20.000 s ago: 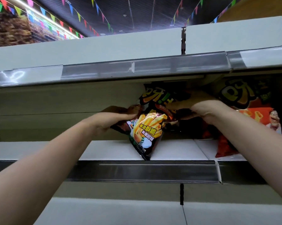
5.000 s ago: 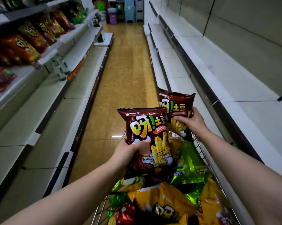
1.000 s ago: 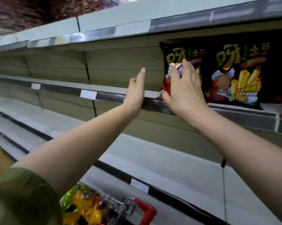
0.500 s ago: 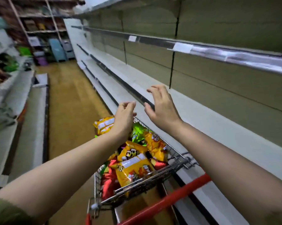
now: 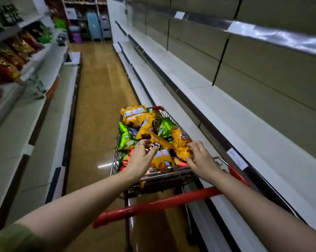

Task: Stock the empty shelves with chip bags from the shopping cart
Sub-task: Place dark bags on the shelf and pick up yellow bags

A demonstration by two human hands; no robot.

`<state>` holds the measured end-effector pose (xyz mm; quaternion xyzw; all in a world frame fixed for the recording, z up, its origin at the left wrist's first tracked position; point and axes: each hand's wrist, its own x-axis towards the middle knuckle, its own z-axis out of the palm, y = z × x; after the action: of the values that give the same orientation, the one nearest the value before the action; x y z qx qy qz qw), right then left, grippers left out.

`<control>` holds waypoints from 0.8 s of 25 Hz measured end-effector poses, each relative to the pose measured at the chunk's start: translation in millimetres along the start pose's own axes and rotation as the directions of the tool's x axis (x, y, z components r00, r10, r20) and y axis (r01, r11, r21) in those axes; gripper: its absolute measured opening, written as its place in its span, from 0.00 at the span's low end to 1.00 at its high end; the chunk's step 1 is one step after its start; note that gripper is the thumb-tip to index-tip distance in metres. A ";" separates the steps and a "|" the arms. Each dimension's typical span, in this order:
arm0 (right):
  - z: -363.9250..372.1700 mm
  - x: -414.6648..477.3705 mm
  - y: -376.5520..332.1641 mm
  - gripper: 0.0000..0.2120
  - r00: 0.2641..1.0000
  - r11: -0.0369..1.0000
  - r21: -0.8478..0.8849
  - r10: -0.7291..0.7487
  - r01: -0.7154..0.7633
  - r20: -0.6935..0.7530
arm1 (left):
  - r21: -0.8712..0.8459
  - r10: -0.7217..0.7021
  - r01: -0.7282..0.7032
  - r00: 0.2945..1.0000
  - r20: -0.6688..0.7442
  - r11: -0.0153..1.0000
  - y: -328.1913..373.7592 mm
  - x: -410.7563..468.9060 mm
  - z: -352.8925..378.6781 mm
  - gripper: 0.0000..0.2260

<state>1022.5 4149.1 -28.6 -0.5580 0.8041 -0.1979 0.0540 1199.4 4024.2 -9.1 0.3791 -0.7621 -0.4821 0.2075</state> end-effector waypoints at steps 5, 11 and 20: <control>9.6 -66.6 34.8 0.21 0.989 0.992 -0.116 0.058 -0.043 0.133 | 0.278 -0.023 0.018 1.000 0.015 0.960 -22.8 -66.5 40.2 0.23; 25.8 -109.4 58.9 0.31 0.995 0.973 -0.231 0.028 -0.006 0.092 | 0.787 -0.017 -0.011 1.000 0.027 0.617 -46.0 -122.4 59.9 0.56; 23.7 -59.8 64.7 0.31 0.958 0.981 -0.191 0.026 0.030 0.286 | 0.761 -0.088 0.042 0.996 0.020 0.647 -48.7 -80.3 45.5 0.36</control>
<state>995.3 4217.3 -82.8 -0.5841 0.8026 -0.0359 0.1157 1237.1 4100.9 -69.0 0.4446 -0.8853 -0.1360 -0.0085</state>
